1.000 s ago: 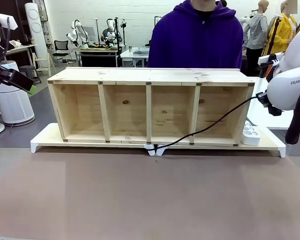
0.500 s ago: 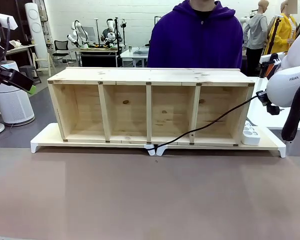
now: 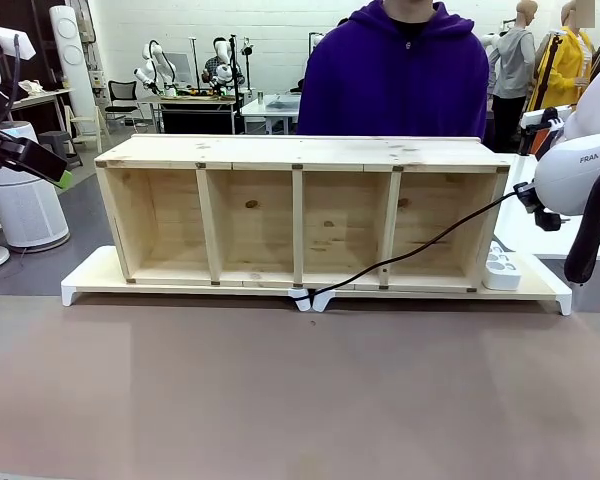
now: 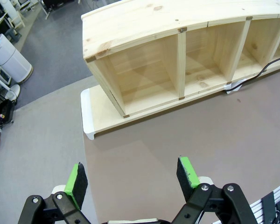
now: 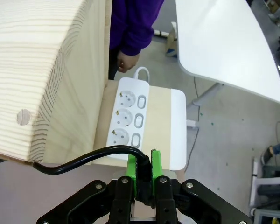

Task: Perform cable management.
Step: Release the Power Cable when the human grasps it.

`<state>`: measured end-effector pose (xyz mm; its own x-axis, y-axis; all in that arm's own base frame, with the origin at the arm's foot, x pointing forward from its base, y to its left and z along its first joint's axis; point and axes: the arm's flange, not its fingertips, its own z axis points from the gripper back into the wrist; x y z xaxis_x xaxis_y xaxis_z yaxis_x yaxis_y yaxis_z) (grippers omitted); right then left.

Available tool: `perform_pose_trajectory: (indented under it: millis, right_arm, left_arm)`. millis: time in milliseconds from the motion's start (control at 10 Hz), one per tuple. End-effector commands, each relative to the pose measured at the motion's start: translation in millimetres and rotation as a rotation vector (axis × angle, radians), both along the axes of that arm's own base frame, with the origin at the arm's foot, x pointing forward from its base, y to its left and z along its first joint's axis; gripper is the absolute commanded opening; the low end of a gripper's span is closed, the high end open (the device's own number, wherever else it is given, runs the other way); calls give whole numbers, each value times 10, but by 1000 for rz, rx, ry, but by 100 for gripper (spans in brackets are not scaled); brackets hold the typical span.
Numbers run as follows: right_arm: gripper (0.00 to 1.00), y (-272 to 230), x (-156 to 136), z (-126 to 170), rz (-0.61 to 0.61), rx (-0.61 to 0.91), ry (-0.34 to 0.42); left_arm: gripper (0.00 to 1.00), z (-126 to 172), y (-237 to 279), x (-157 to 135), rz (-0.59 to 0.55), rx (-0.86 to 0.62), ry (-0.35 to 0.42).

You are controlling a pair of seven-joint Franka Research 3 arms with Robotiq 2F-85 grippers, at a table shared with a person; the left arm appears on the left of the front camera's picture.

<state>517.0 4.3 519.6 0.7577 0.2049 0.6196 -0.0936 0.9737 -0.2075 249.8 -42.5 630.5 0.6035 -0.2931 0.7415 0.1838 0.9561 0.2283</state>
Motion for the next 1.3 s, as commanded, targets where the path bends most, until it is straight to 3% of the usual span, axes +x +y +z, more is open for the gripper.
perform_pose_trajectory:
  millis: [0,1200]
  right_arm:
    - [15,14,4,19,3,0,-3]
    - [15,14,4,19,3,0,-3]
  left_arm:
    - [100,6,-3,19,-2,4,-12]
    - [100,6,-3,19,-2,4,-12]
